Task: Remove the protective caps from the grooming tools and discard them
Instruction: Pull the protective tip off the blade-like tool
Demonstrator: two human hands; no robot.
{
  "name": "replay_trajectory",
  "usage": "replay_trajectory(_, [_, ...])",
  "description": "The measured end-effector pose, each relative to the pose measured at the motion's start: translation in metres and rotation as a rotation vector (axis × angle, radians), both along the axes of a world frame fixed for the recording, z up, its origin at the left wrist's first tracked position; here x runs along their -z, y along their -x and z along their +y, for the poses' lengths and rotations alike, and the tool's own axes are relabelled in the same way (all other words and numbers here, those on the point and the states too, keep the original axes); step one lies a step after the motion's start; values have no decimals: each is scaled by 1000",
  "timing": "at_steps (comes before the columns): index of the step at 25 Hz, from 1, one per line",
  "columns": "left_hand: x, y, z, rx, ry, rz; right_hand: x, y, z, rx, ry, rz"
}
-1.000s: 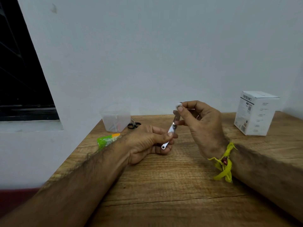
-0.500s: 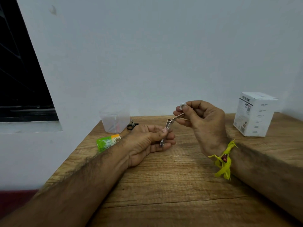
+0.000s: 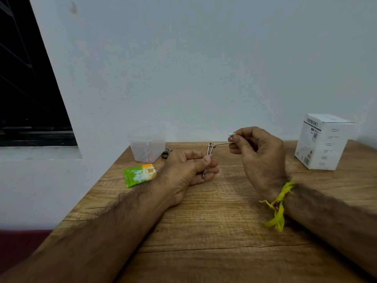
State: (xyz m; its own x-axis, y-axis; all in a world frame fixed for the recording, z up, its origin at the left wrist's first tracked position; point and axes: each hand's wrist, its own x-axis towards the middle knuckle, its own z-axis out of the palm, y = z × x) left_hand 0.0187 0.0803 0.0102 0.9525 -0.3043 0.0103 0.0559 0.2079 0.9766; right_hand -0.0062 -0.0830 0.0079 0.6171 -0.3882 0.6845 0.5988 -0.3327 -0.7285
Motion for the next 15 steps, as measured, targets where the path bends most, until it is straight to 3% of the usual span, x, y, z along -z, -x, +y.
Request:
replay_trajectory(3, [2,-1,-4,-105,15,-58,-2,2,5,-33,-61,47])
replay_trajectory(10, [5,1,-8,-157,16,-196,5,4,21,-161,-545,289])
replay_trajectory(15, [6,0,-7,-149,33,-171,5,10,26,-136,-432,359])
